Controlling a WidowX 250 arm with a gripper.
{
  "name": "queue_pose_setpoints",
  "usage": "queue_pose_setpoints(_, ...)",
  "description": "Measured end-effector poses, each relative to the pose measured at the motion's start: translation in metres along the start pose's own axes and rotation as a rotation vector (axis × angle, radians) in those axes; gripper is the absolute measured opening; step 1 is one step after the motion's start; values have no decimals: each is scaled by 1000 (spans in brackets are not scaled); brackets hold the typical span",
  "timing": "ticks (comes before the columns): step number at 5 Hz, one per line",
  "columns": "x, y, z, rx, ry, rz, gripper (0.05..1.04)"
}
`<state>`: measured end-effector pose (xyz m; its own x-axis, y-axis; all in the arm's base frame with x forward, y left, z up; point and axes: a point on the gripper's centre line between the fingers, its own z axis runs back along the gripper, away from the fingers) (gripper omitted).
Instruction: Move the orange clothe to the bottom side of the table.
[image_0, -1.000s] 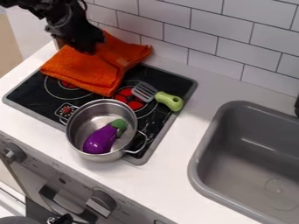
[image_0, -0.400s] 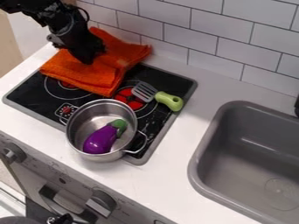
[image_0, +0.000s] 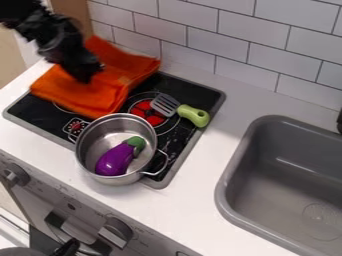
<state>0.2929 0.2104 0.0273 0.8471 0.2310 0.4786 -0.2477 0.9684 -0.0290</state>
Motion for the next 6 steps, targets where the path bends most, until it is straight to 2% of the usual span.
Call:
queue_pose_setpoints(1, -13, 16, 14, -5, 8, 19, 53)
queue_pose_setpoints(2, -21, 23, 18, 4, 39, 38, 53)
queue_pose_setpoints(3, -36, 24, 25, 4, 80, 47, 53)
queue_pose_setpoints(4, -50, 21, 28, 6, 97, 36, 53)
queue_pose_setpoints(5, -61, 20, 32, 19, 96, 19, 53)
queue_pose_setpoints(6, -61, 22, 34, 23, 82, 29, 64)
